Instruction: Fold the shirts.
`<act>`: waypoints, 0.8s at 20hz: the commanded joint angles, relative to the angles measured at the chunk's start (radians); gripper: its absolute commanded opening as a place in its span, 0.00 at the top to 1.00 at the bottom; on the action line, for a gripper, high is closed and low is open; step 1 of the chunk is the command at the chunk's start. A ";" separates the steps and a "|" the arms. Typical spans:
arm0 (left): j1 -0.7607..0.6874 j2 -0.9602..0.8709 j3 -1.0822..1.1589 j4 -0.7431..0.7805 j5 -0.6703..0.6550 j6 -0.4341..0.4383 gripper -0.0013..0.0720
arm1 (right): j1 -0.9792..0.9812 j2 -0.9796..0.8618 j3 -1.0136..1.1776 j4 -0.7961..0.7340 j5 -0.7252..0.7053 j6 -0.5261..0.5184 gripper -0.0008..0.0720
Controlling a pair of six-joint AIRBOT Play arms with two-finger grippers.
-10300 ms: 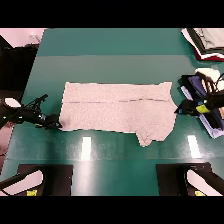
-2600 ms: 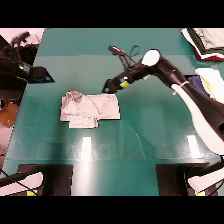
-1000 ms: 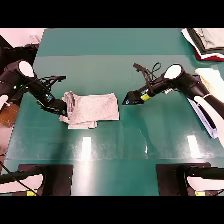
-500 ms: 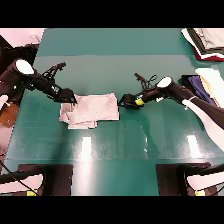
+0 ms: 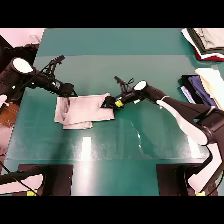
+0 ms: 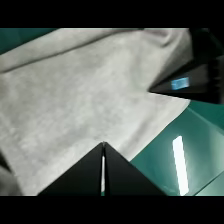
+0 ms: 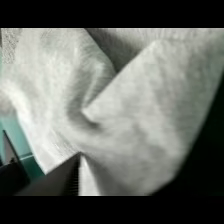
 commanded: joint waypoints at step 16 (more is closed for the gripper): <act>-0.002 0.092 0.066 -0.096 -0.001 -0.010 0.95 | -0.723 0.338 0.229 -0.396 0.125 0.088 0.98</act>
